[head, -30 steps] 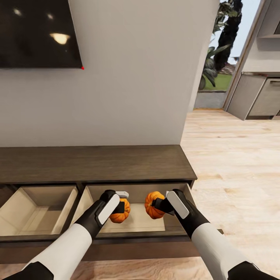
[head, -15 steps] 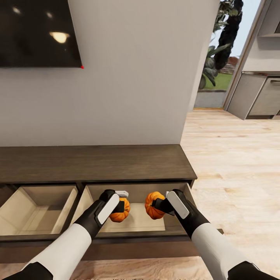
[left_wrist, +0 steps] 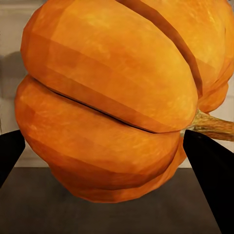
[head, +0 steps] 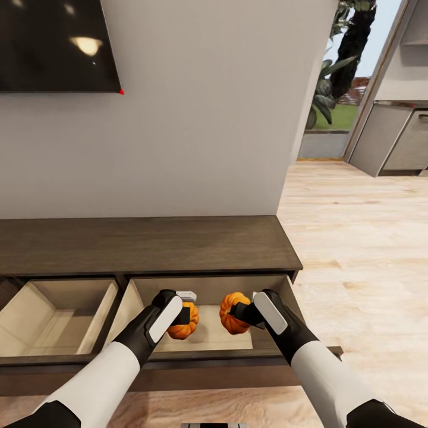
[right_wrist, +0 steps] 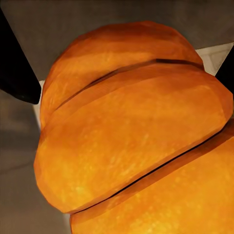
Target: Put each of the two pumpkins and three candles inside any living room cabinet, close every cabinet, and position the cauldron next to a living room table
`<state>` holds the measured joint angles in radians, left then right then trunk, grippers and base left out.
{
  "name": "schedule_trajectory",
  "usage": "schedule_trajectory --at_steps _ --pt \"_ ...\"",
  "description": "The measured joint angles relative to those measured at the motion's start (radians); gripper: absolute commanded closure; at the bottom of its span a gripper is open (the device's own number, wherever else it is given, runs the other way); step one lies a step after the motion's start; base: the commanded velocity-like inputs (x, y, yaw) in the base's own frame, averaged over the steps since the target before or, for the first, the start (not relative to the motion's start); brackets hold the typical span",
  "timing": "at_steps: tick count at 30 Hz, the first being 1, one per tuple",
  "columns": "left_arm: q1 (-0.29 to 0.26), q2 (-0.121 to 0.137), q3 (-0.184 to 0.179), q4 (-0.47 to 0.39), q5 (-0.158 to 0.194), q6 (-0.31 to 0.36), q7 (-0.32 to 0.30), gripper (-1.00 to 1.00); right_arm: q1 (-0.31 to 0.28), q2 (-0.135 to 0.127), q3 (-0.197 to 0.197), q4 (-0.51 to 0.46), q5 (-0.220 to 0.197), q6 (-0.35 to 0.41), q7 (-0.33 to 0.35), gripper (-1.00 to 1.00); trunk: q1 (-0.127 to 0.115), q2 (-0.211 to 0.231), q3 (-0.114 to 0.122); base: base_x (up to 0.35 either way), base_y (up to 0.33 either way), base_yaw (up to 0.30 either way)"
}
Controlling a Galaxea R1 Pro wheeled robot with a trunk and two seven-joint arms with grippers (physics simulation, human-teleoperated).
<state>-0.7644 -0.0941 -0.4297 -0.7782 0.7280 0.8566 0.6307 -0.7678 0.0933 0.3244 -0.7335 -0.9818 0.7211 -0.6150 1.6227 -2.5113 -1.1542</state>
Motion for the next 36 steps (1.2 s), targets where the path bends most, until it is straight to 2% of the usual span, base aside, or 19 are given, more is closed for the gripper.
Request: schedule_trajectory --at_steps 10,11,22,23,36 --pt "0.0 0.0 0.0 0.0 -0.001 0.0 -0.002 1.0 0.0 0.008 0.001 0.004 0.004 -0.059 0.006 1.0 0.0 0.0 0.0 0.0 0.0 0.0" --pt "0.0 0.0 0.0 0.0 0.0 0.0 -0.002 1.0 0.0 0.008 0.002 0.004 0.004 -0.06 0.006 -1.0 0.0 0.0 0.0 0.0 0.0 0.0" --pt "0.0 0.0 0.0 -0.001 -0.001 0.0 -0.003 1.0 -0.001 0.008 0.002 0.018 -0.001 -0.056 0.003 -1.0 0.0 0.0 0.0 0.0 0.0 0.0" --pt "0.0 0.0 0.0 -0.002 -0.001 0.0 -0.003 -1.0 -0.001 0.009 0.002 0.018 -0.001 -0.055 0.003 -1.0 0.0 0.0 0.0 0.0 0.0 0.0" --pt "0.0 0.0 0.0 -0.003 -0.001 -0.001 -0.005 -1.0 0.0 0.009 0.002 0.018 -0.001 -0.054 0.002 -1.0 0.0 0.0 0.0 0.0 0.0 0.0"
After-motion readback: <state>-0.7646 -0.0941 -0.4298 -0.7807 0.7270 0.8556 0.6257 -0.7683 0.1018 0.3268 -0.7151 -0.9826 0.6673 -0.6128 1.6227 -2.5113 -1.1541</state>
